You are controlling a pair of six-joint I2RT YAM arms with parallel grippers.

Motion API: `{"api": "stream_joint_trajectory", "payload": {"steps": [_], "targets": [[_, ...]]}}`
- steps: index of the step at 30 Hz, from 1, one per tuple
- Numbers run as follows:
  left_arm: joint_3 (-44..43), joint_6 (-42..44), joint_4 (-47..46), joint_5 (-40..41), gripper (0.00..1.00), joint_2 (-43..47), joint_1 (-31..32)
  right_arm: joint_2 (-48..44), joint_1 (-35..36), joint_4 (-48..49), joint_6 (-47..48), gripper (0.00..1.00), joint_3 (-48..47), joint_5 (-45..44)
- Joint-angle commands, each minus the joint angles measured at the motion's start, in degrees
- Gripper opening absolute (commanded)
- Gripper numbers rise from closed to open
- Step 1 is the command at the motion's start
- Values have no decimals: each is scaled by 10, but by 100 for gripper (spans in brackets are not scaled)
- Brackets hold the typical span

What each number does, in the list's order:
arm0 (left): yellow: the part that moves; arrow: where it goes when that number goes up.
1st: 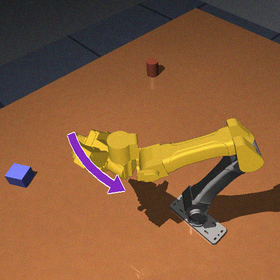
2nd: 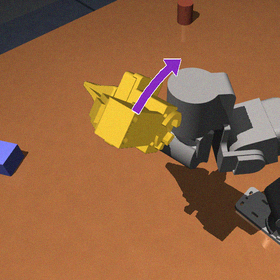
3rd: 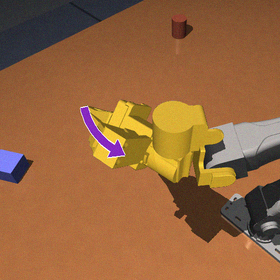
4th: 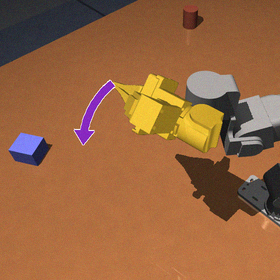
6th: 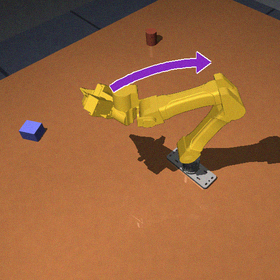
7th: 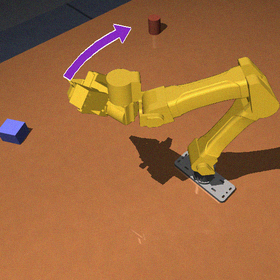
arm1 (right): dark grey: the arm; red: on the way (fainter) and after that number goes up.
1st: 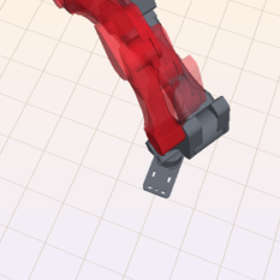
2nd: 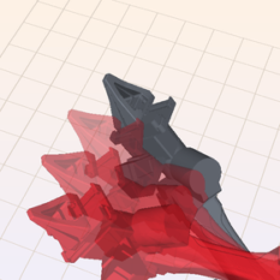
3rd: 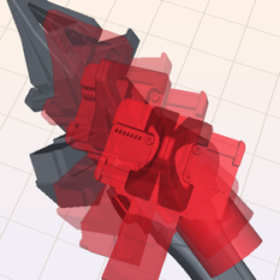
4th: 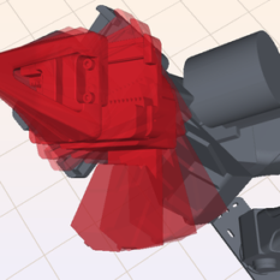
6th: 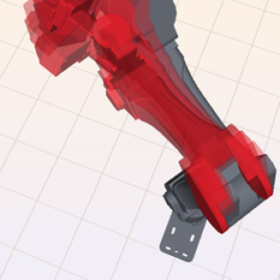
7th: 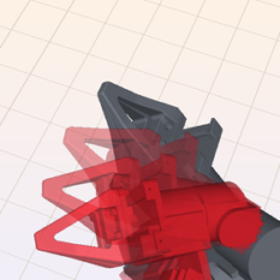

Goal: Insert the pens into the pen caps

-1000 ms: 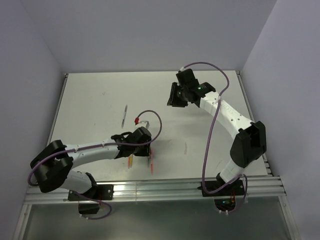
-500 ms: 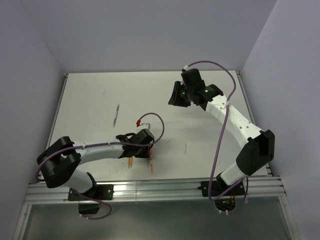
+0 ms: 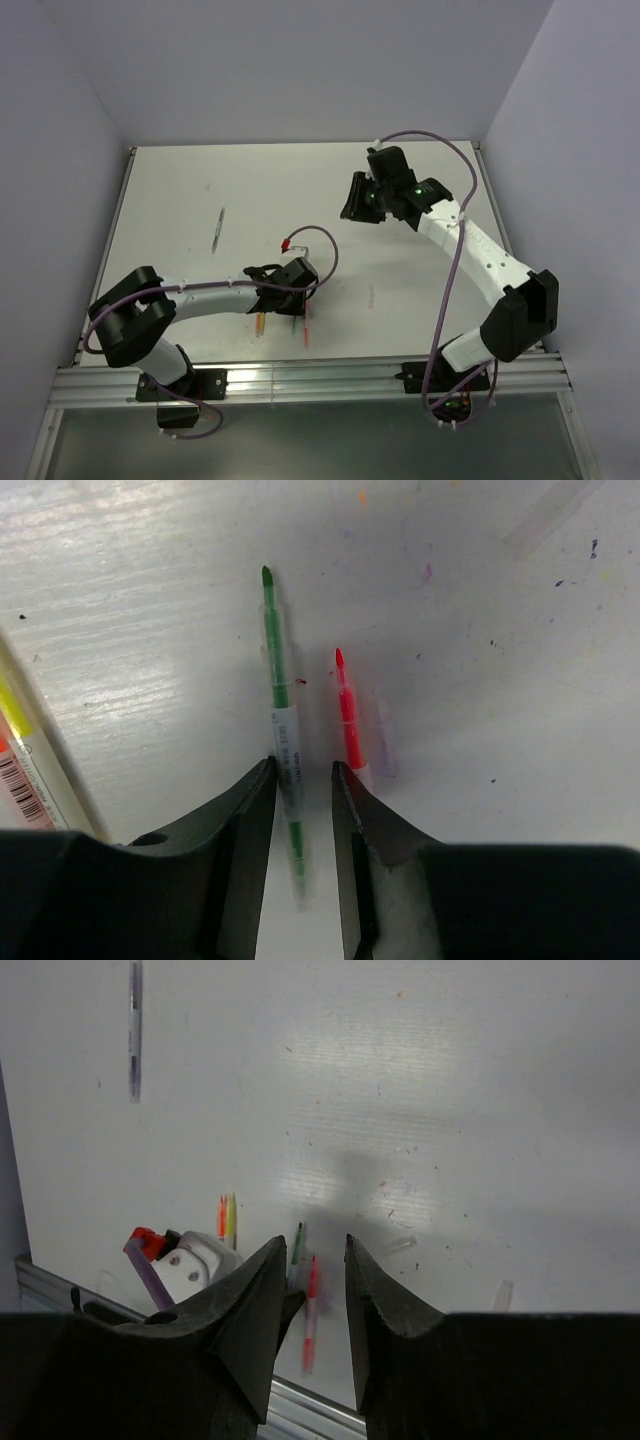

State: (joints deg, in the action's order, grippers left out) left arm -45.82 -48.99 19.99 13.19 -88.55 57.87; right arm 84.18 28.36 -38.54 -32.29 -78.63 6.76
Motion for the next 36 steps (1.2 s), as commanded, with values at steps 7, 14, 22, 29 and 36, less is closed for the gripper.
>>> {"api": "stream_joint_trajectory", "payload": {"steps": [7, 14, 22, 29, 36], "targets": [[-2, -17, 18, 23, 29, -25, 14, -85, 1, 13, -11, 38, 57, 5], [22, -20, 8, 15, 0, -13, 14, -120, 3, 11, -29, 38, 102, 5], [2, 13, 9, 4, 0, 116, 12, -154, 81, 38, -84, 40, 158, -21], [-1, 21, -31, -101, 0, 202, -23, -165, 148, 135, -140, 44, 208, 8], [27, 0, -130, -204, 0, 271, -57, -170, 174, 187, -168, 47, 232, 28]]}}
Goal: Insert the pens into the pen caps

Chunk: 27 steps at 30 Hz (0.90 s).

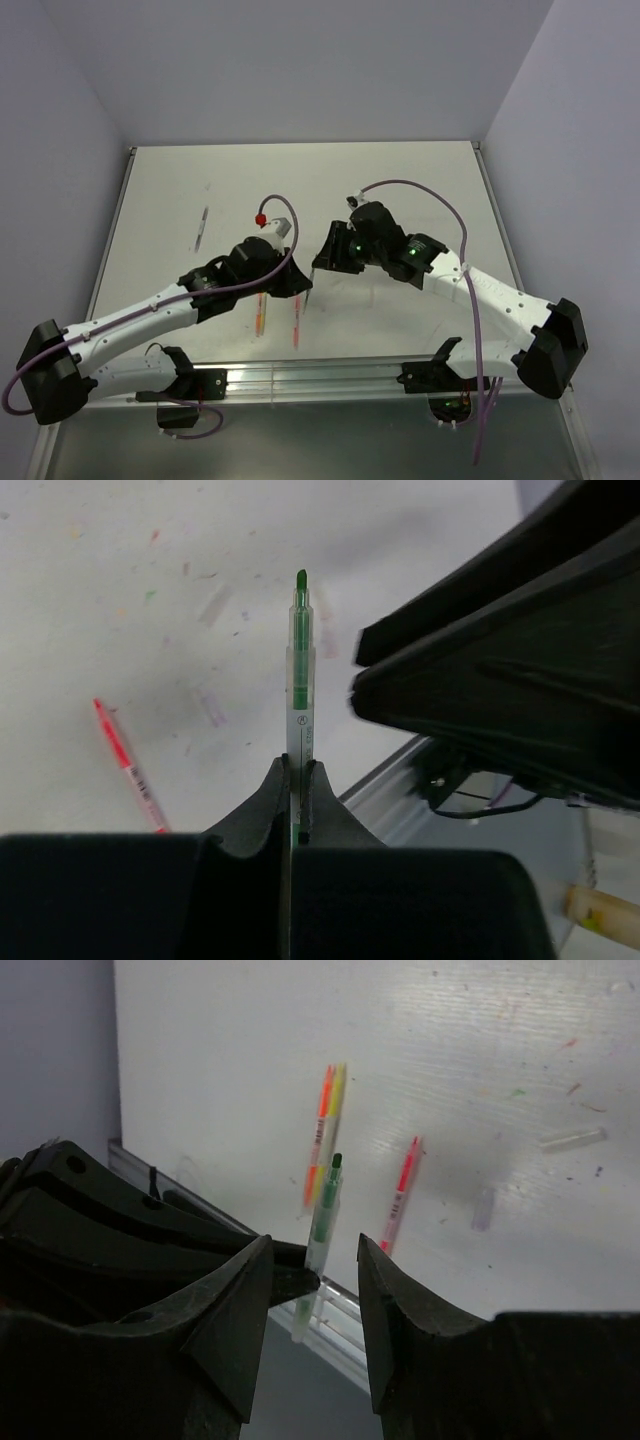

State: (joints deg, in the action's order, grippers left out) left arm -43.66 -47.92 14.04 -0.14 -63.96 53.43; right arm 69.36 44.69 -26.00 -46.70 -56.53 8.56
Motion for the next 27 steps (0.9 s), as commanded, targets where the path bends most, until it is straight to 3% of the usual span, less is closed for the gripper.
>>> {"api": "stream_joint_trajectory", "payload": {"steps": [1, 6, 10, 12, 14, 16, 19, 21, 27], "targets": [[5, -10, -78, -78, 0, 29, -17, -23, 14, 65, -28, 47, 12, 9], [-5, -9, -95, -110, 0, 25, -22, -24, 22, 82, -41, 47, 23, 11], [-3, -13, -108, -121, 0, 25, -22, -27, 25, 82, -46, 28, 23, 4], [-3, -14, -111, -122, 0, 27, -23, -34, 26, 82, -52, 10, 25, 1], [-1, -14, -113, -122, 0, 30, -23, -35, 26, 82, -55, 0, 27, -2], [-3, -13, -110, -117, 2, 31, -23, -36, 26, 80, -70, 0, 29, -1], [-5, -9, -113, -116, 24, 31, -23, -35, 27, 82, -92, 0, 27, 4], [-6, -4, -112, -113, 33, 30, -23, -37, 28, 83, -103, 0, 21, 1], [-12, 3, -106, -107, 36, 28, -22, -34, 29, 85, -127, 0, 9, 3]]}}
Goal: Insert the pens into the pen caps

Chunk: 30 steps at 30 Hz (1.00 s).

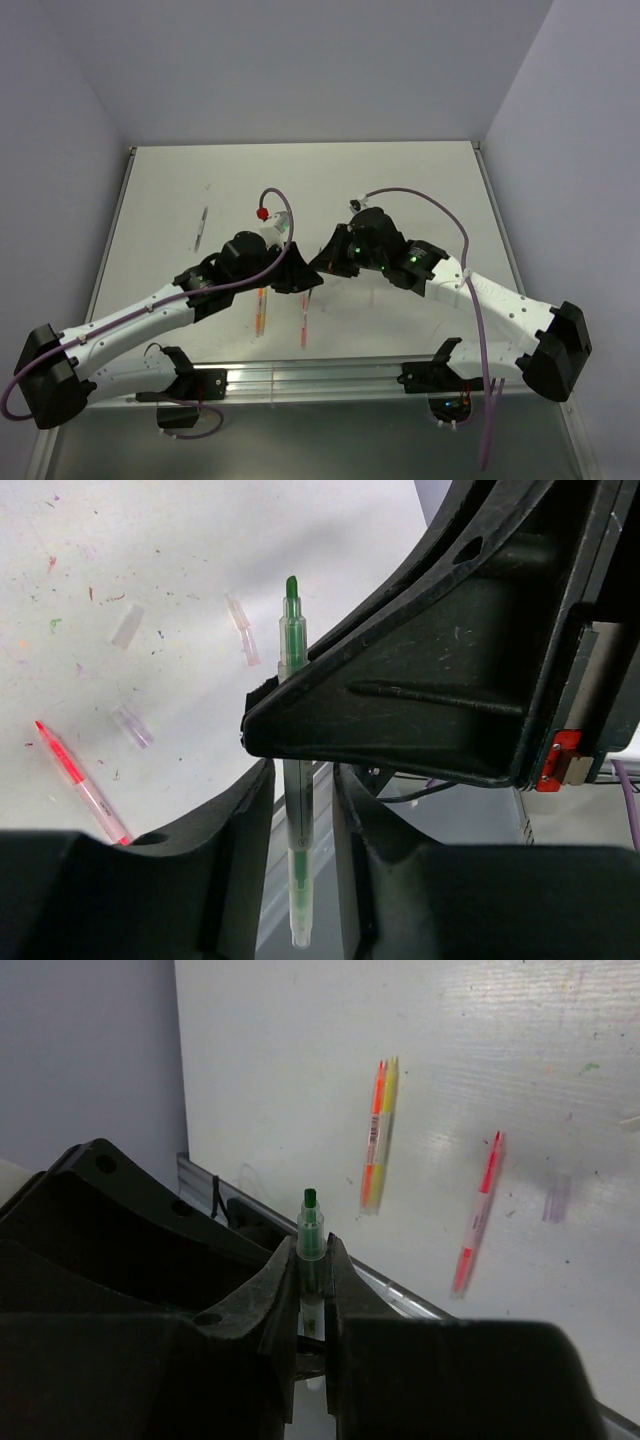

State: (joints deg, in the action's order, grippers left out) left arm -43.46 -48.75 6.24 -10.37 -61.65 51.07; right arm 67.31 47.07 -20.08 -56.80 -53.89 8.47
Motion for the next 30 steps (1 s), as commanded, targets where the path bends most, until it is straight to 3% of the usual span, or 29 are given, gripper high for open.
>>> {"api": "stream_joint_trajectory", "payload": {"steps": [1, 8, 13, 16, 19, 20, 21, 26, 30], "targets": [[-13, 11, -32, -5, 34, 6, 1, -12, 5, 29, -31, 0, -17, 7], [-18, 8, -41, 1, 22, 1, 2, -24, 10, 69, -88, 0, 12, 2], [-28, 16, -28, 5, 0, 0, 1, -25, 12, 69, -88, 0, 18, -4], [-25, 16, -28, 11, 0, 8, 1, -23, 12, 66, -82, 4, 13, -6], [-25, 13, 8, 45, 0, 16, 1, -31, 12, 7, -65, 29, -10, -70], [-25, 9, 21, 56, 0, 16, 1, -38, 8, -32, -55, 41, -17, -105], [-20, 5, 32, 67, 0, 21, 1, -41, 4, -49, -51, 45, -21, -120], [21, -34, 110, 142, 0, 64, 0, -22, -19, -110, -63, 49, -10, -144], [15, -36, 183, 200, 0, 91, -3, 48, -19, -150, -85, 40, -15, -164]]}}
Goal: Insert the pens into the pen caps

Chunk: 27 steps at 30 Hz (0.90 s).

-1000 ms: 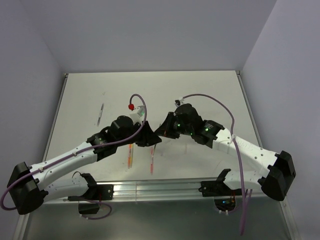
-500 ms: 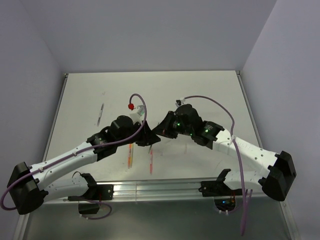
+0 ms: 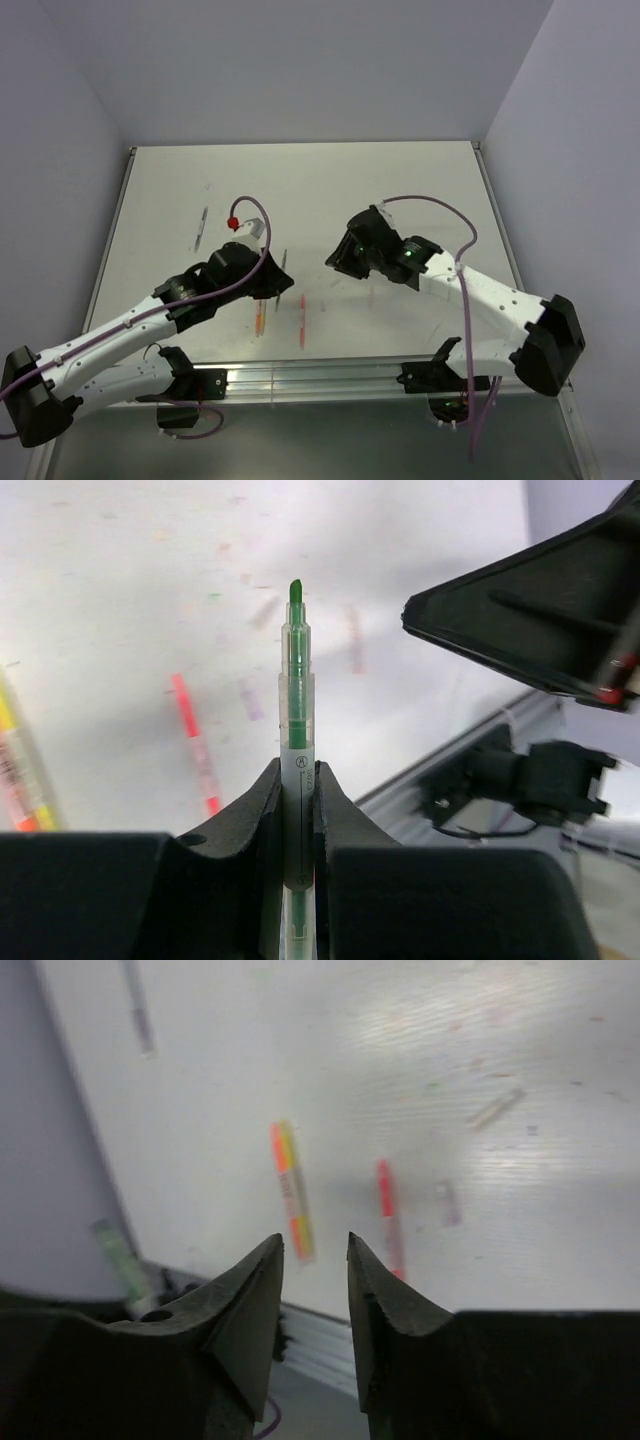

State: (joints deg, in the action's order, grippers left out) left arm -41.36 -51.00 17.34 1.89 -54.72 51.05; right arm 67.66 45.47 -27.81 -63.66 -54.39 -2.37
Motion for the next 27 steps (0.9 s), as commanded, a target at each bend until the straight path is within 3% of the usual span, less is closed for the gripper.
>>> {"api": "stream_joint_trajectory", "payload": {"steps": [1, 8, 16, 27], "targets": [[-11, -13, 89, 88, 0, 22, -2, 61, -4, -82, -23, 38, -13, -73], [-28, 3, 122, 90, 0, 47, -7, 184, -6, -107, -70, 38, -44, -99], [-29, 28, 127, 80, 0, 63, -11, 258, -6, -110, -114, 38, -81, -112], [-24, 41, 114, 61, 0, 67, -20, 297, -6, -112, -158, 40, -89, -121]]}}
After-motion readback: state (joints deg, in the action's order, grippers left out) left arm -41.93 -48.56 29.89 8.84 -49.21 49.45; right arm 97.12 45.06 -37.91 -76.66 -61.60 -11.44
